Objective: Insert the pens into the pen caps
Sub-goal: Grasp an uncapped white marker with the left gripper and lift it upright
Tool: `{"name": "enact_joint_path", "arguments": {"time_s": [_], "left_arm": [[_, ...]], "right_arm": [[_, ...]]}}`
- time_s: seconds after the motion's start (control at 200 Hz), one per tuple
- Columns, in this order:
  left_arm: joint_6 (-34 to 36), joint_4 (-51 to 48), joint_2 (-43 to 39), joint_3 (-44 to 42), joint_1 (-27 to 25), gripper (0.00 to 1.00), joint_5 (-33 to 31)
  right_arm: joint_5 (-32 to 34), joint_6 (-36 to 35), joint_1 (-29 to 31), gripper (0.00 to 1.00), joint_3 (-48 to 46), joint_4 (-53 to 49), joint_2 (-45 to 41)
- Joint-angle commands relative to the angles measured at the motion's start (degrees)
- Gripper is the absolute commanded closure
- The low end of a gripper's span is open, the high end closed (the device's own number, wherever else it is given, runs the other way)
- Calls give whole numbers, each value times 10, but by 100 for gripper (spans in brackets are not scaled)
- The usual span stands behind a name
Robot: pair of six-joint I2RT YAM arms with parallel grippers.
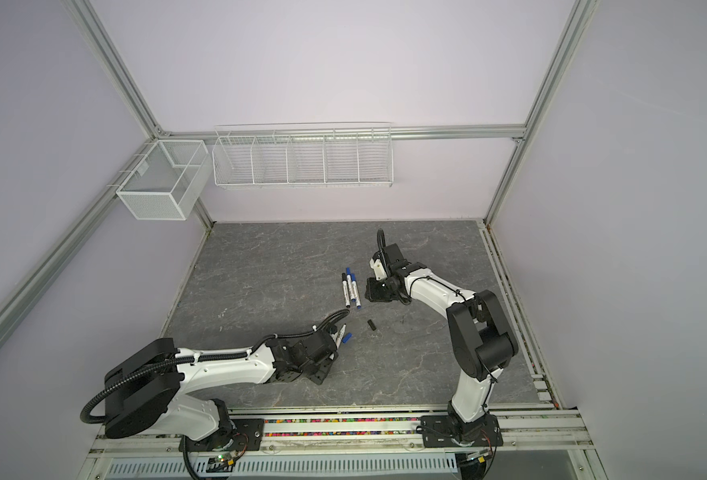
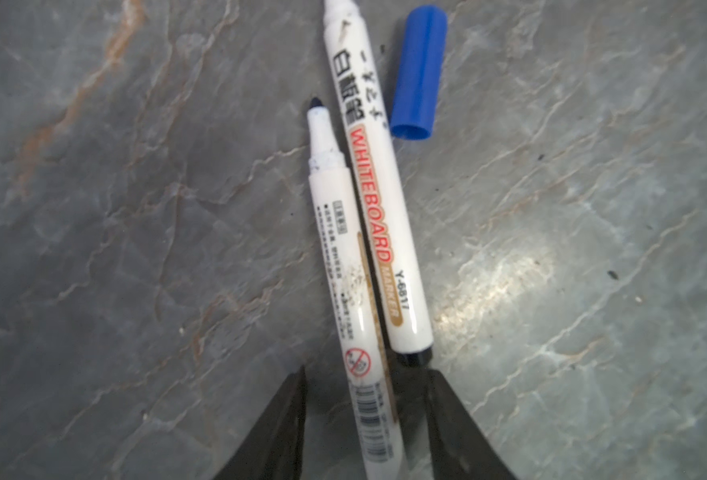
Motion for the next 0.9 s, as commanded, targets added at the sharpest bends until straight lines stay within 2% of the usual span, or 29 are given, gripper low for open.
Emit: {"name": "enact_joint_path", "arguments": {"time_s": [0.0, 0.255, 0.39, 0.545, 0.7, 0.765, 0.895], "left_arm": [[-24, -46, 14, 5, -2, 61, -5], [-54, -39, -4, -18, -1, 86, -8], [-58, -27, -29, -23, -1, 100, -32], [-44, 39, -88, -34, 19, 100, -70], [-38, 161, -148, -63, 60, 100, -98], [-15, 242, -156, -85, 61, 100, -113], [-28, 301, -148, -91, 61, 100, -137]], "right_arm": [[10, -1, -4, 73, -14, 5, -23], [18, -4, -6, 73, -15, -1, -33], [18, -4, -6, 73, -13, -3, -47], [5, -3, -2, 73, -24, 11, -72], [-60, -3, 21, 71, -50, 53, -99], [-92, 0, 39, 69, -64, 84, -112], [-115, -11, 85, 64, -67, 121, -133]]}}
